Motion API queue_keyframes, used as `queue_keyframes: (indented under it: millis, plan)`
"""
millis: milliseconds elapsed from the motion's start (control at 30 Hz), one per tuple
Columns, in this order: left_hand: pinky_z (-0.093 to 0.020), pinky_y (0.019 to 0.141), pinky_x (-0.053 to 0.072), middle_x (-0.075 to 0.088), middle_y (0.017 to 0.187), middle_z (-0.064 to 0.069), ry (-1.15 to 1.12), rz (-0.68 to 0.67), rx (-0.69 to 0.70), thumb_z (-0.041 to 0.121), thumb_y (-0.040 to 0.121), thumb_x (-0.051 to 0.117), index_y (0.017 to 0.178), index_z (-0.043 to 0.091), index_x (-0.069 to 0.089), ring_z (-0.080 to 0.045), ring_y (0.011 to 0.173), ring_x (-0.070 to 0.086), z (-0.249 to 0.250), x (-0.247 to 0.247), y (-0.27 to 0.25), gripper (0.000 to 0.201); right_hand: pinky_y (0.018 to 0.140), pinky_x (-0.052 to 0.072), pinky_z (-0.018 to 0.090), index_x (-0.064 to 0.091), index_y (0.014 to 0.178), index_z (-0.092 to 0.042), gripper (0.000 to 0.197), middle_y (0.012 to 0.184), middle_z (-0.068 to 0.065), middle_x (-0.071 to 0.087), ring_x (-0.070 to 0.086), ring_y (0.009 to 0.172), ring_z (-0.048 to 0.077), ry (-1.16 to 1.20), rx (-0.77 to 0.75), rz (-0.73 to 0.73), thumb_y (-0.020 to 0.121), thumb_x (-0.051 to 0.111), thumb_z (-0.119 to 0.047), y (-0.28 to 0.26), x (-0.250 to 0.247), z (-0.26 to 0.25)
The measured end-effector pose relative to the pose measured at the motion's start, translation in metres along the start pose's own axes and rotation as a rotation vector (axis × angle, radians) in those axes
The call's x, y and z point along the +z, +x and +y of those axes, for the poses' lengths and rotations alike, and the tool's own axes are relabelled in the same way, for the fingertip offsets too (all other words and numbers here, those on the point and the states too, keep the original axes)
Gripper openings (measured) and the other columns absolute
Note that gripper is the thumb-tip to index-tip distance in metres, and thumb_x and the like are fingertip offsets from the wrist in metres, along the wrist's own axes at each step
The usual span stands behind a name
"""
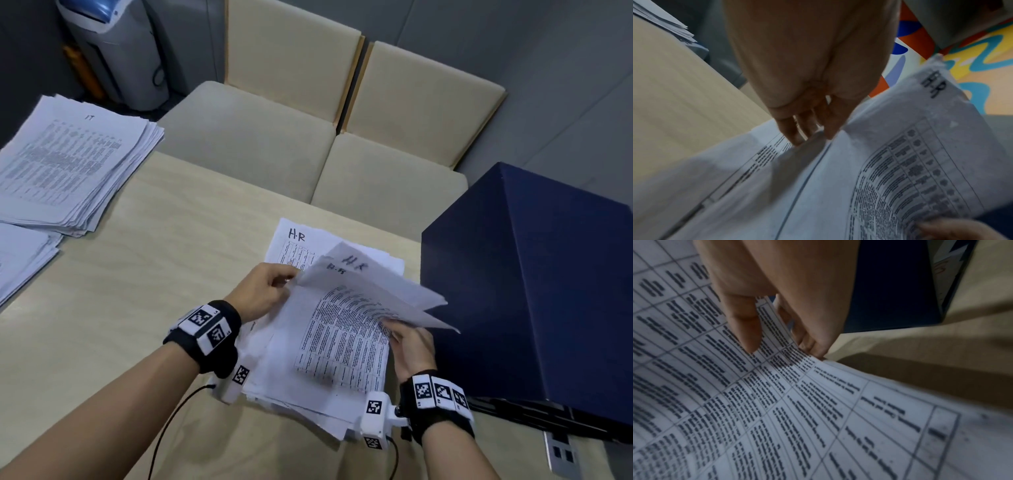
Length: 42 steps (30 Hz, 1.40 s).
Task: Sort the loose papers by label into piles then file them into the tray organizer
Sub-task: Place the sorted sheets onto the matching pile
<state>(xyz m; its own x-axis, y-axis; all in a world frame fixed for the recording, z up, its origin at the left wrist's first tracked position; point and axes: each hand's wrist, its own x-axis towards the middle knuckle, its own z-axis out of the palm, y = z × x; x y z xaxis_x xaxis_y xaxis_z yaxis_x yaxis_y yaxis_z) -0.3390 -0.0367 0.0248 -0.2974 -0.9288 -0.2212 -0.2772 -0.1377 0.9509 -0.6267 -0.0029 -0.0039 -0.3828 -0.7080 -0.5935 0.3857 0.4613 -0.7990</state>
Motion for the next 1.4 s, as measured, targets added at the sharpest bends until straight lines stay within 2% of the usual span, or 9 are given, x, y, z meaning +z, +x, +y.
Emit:
queue_keyframes:
  millis: [133, 233, 500, 667, 800, 900, 1000, 1200, 1400]
  plan:
    - [-0.036, 0.088, 0.050, 0.057, 0.122, -0.008, 0.478, 0.393, -0.306, 0.017, 0.084, 0.071, 0.126, 0.012, 0.056, -0.025, 0.106, 0.060, -0.024, 0.001, 0.011, 0.045, 0.069, 0.055, 0.033, 0.065, 0.084, -0.001, 0.023, 0.078, 0.011, 0.073, 0.068, 0.079, 0.027, -0.018, -0.026, 0.056, 0.081, 0.058, 0.020, 0.000, 0.003, 0.001]
    - [-0.032, 0.068, 0.045, 0.067, 0.098, -0.011, 0.544, 0.484, -0.467, 0.033, 0.085, 0.074, 0.091, 0.012, 0.058, -0.030, 0.085, 0.060, -0.034, -0.002, 0.014, 0.027, 0.066, 0.055, 0.031, 0.060, 0.075, -0.004, 0.025, 0.072, 0.007, 0.072, 0.066, 0.075, 0.027, -0.012, -0.048, 0.072, 0.081, 0.056, 0.021, 0.000, 0.005, 0.004]
    - [-0.032, 0.052, 0.026, 0.042, 0.053, -0.004, 0.599, 0.342, -0.233, 0.033, 0.089, 0.070, 0.058, 0.012, 0.039, -0.030, 0.059, 0.044, -0.025, -0.011, 0.016, 0.049, 0.074, 0.053, 0.038, 0.063, 0.075, -0.005, 0.024, 0.084, 0.013, 0.069, 0.066, 0.082, 0.029, -0.023, -0.071, 0.066, 0.083, 0.059, 0.017, -0.004, 0.007, 0.001]
    - [-0.031, 0.070, 0.044, 0.060, 0.087, 0.001, 0.401, 0.399, -0.106, 0.014, 0.083, 0.073, 0.086, 0.017, 0.058, -0.021, 0.079, 0.057, -0.019, -0.010, 0.010, 0.015, 0.072, 0.053, 0.036, 0.061, 0.079, -0.004, 0.024, 0.084, 0.014, 0.068, 0.066, 0.082, 0.030, 0.011, -0.061, 0.084, 0.081, 0.059, 0.020, -0.006, 0.015, -0.002]
    - [-0.021, 0.077, 0.047, 0.061, 0.104, 0.001, 0.354, 0.411, 0.095, -0.004, 0.077, 0.057, 0.107, 0.013, 0.061, -0.009, 0.089, 0.060, -0.010, -0.005, 0.003, 0.035, 0.085, 0.054, 0.044, 0.059, 0.077, -0.005, 0.025, 0.086, 0.015, 0.068, 0.066, 0.086, 0.032, 0.021, -0.052, 0.061, 0.081, 0.058, 0.020, -0.007, 0.016, -0.003]
    - [-0.028, 0.063, 0.044, 0.058, 0.071, 0.008, 0.239, 0.097, 0.011, 0.010, 0.080, 0.052, 0.082, 0.022, 0.063, -0.010, 0.062, 0.051, 0.001, 0.001, 0.001, 0.016, 0.091, 0.052, 0.047, 0.059, 0.076, -0.005, 0.027, 0.087, 0.016, 0.067, 0.064, 0.090, 0.033, 0.049, -0.053, 0.042, 0.081, 0.056, 0.021, -0.004, 0.013, -0.003]
    - [-0.028, 0.053, 0.027, 0.037, 0.051, 0.011, 0.164, 0.100, -0.004, 0.015, 0.089, 0.064, 0.054, 0.023, 0.049, -0.007, 0.050, 0.031, 0.002, 0.004, 0.003, 0.039, 0.102, 0.046, 0.049, 0.056, 0.077, -0.005, 0.027, 0.090, 0.016, 0.064, 0.060, 0.099, 0.035, 0.078, -0.034, 0.006, 0.079, 0.053, 0.022, 0.001, 0.007, -0.001]
    - [-0.031, 0.059, 0.054, 0.072, 0.073, -0.005, -0.193, 0.294, -0.129, 0.026, 0.070, 0.090, 0.082, -0.004, 0.068, -0.021, 0.060, 0.066, -0.004, 0.002, 0.010, 0.040, 0.108, 0.040, 0.047, 0.057, 0.080, -0.005, 0.023, 0.089, 0.014, 0.064, 0.057, 0.108, 0.034, 0.008, 0.053, 0.019, 0.077, 0.057, 0.018, 0.003, -0.003, 0.000]
    - [-0.037, 0.062, 0.049, 0.062, 0.067, -0.009, -0.117, 0.386, -0.152, 0.046, 0.096, 0.056, 0.080, -0.002, 0.060, -0.017, 0.059, 0.053, -0.014, -0.002, 0.016, 0.051, 0.088, 0.054, 0.043, 0.053, 0.116, -0.009, 0.050, 0.124, 0.016, 0.065, 0.063, 0.112, 0.031, 0.030, -0.002, 0.059, 0.076, 0.057, 0.021, -0.001, -0.001, 0.001]
